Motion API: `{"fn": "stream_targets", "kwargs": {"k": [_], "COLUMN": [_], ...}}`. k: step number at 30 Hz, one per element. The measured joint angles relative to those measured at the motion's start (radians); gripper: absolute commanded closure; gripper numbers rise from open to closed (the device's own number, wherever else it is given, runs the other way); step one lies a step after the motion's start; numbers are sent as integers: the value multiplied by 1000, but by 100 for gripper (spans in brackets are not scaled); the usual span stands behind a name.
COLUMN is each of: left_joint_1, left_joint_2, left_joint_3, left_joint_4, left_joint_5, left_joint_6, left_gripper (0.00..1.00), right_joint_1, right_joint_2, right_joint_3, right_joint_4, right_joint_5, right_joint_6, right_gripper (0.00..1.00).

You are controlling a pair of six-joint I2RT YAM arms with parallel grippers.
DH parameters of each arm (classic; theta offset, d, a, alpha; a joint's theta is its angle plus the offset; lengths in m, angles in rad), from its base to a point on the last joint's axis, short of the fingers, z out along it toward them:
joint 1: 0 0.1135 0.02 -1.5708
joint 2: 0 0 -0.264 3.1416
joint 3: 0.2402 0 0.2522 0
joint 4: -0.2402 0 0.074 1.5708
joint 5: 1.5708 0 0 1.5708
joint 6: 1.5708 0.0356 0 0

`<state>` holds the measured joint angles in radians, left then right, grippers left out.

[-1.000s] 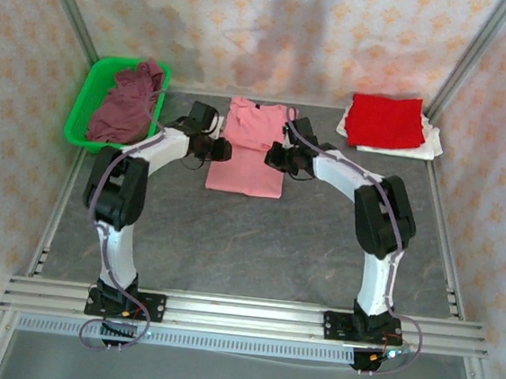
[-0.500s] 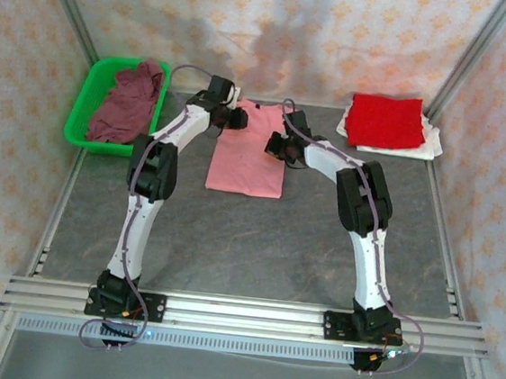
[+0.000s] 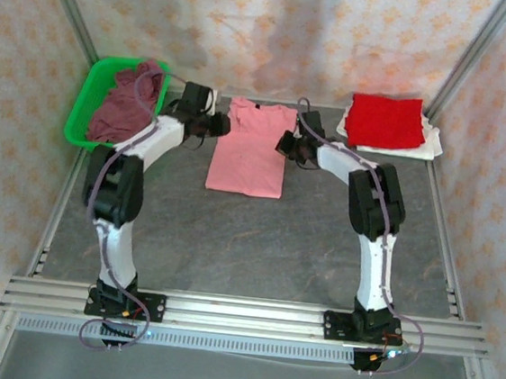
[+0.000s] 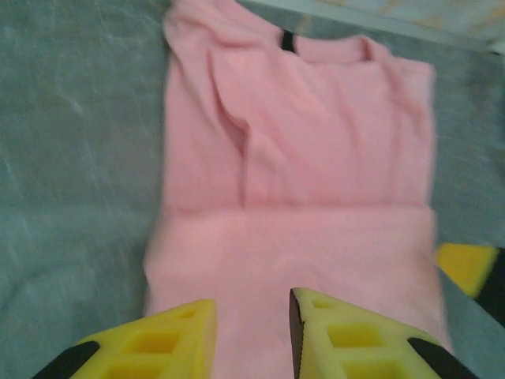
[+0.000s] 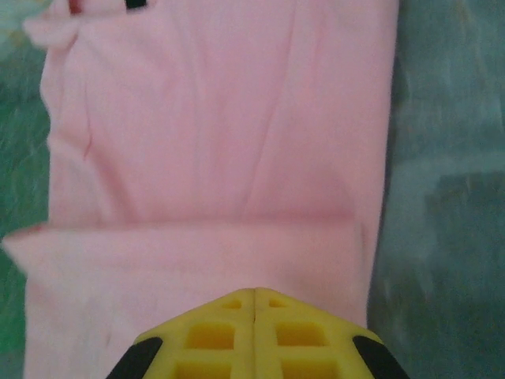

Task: Fold and stack the t-shirts

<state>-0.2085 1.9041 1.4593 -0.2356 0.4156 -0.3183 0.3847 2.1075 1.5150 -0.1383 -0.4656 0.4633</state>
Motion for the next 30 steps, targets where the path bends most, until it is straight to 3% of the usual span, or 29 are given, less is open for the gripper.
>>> {"fn": "stream_targets", "kwargs": {"k": [4,8,18,27,30], "left_joint_1": [-49,-51,-45,-65,-85], "left_joint_2": [-153,-148,-119,-274,-358], "left_joint_3": [-300,-471,-567,-742,-795], "left_joint_4": [154,179,248,255,208], "left_joint_5": [65,85,77,79,77], "left_joint_6": [-48,-56,-51,-102,-138], "left_gripper": [77,81,85,79,74], "right_joint_1": [70,121,126,127,127], "right_joint_2": [-188,-234,-153,-265,-321], "right_joint_3": [-216,-334,-463,-640,-680], "right_joint_4": [68,140,261,342,297], "right_joint_5": [-72,-134,-127,-116,-113], "right_joint_6": [46,103,179,192,192], "right_gripper": [99,100,100,100,94]}}
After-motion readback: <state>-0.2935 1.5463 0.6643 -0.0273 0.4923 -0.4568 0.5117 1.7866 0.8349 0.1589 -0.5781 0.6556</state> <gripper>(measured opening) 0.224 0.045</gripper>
